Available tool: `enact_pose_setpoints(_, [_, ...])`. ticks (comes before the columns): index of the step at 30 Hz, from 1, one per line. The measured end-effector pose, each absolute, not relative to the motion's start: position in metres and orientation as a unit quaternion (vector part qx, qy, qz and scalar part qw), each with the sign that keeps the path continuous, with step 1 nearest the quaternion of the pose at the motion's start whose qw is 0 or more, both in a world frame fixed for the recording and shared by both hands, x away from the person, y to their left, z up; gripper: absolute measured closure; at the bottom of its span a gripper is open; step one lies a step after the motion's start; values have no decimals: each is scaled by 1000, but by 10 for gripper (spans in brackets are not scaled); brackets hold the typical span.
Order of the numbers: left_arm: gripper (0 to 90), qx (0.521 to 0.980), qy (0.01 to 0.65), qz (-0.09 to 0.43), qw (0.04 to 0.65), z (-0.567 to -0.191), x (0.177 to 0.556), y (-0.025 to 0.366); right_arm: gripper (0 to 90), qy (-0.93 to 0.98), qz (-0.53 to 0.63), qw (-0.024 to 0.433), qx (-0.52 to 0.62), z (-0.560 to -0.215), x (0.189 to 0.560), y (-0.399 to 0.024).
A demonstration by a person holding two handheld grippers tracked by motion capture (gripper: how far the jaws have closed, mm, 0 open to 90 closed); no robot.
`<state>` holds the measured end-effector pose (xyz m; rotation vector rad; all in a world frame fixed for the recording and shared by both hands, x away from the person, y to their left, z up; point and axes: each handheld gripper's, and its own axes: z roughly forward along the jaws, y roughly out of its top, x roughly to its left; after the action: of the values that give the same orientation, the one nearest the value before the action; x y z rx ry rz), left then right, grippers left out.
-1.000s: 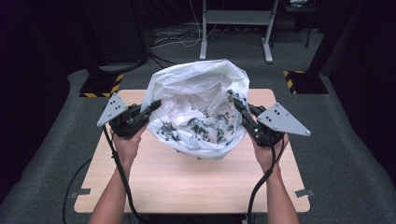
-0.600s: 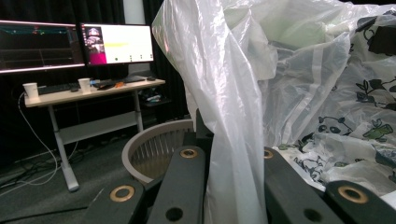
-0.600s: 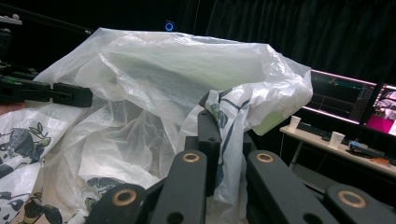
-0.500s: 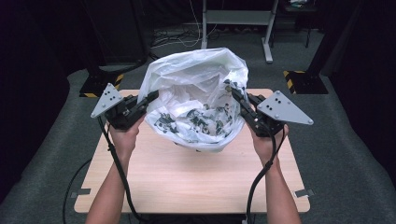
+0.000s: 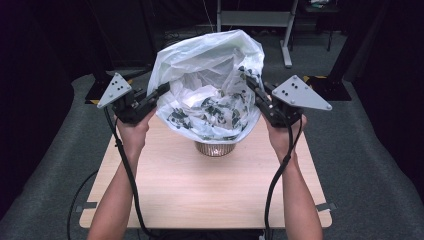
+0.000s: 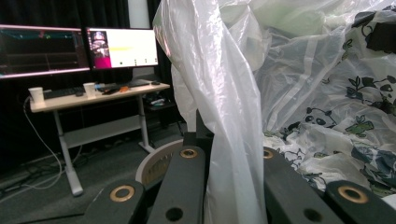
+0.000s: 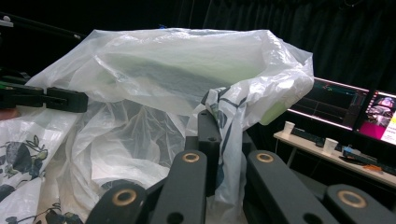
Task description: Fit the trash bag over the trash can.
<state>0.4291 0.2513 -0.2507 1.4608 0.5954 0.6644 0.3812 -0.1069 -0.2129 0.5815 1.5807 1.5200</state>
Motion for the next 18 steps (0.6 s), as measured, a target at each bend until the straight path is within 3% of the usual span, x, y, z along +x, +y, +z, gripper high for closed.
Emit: enact_pose_setpoints(18, [881, 665, 308, 259, 628, -246, 506, 236, 892, 627, 603, 396, 295, -211, 455, -110])
